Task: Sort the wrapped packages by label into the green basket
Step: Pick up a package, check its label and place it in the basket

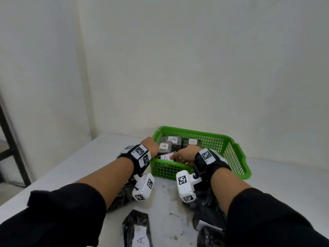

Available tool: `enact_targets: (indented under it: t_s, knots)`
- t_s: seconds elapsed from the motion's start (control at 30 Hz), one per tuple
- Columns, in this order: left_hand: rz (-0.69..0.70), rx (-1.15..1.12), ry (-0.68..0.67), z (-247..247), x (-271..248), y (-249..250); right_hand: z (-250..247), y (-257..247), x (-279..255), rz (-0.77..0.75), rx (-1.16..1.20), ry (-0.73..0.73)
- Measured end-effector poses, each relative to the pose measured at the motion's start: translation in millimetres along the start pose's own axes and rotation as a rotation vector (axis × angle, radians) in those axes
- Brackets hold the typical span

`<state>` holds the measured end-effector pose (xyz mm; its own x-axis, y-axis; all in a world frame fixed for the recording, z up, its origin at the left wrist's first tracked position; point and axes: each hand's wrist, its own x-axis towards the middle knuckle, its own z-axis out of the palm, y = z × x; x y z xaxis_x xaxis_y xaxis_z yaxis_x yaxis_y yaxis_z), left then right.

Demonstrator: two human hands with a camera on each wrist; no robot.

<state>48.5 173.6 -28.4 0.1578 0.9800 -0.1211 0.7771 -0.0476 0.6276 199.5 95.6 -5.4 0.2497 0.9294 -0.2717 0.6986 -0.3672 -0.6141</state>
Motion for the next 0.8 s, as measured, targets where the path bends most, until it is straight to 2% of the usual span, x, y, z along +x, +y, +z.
enact_targets:
  t_s: [0.03, 0.17, 0.33, 0.57, 0.7, 0.8]
  knots:
    - [0.002, 0.037, -0.038, -0.1, 1.6, -1.5, 1.7, -2.0, 2.6, 0.006, -0.031, -0.012]
    - [0.061, 0.066, -0.051, 0.5, 5.9, -7.6, 7.1, -8.2, 7.7, 0.030, -0.060, -0.041]
    - [0.019, -0.050, -0.009, 4.7, 10.9, -8.9, 12.1, -10.1, 12.2, 0.040, -0.044, -0.053]
    - [0.006, -0.034, -0.026, 3.0, 10.8, -9.9, 12.1, -8.2, 15.5, 0.061, -0.038, -0.068]
    - [-0.011, -0.026, -0.039, -6.5, -7.9, -1.5, 11.0, -5.3, 15.5, 0.027, -0.043, 0.016]
    - [0.024, 0.093, -0.156, -19.6, -18.5, 3.8, 6.2, -6.1, 8.6, -0.028, -0.058, 0.122]
